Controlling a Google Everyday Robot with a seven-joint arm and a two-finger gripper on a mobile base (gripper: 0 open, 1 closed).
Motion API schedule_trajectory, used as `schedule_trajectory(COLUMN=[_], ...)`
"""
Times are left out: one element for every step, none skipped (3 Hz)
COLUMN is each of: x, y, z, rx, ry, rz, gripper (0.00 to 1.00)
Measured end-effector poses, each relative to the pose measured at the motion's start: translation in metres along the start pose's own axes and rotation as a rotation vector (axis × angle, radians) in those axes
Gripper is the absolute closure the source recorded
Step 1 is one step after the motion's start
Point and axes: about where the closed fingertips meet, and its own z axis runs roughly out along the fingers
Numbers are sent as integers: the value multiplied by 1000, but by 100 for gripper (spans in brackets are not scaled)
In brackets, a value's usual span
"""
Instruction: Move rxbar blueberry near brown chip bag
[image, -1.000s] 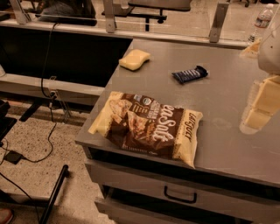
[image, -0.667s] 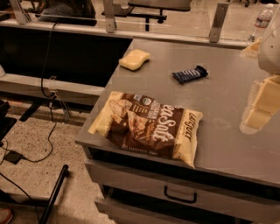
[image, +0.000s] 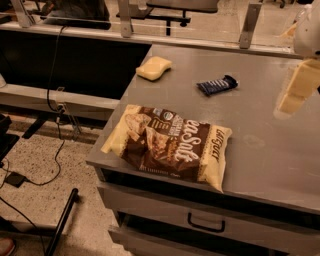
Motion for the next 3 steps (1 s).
schedule_trajectory(x=[7, 21, 30], y=[-51, -98, -135], z=[13, 33, 66], rx=[19, 40, 48], ry=[-32, -99, -235], rz=[39, 140, 254], gripper=[0, 0, 0])
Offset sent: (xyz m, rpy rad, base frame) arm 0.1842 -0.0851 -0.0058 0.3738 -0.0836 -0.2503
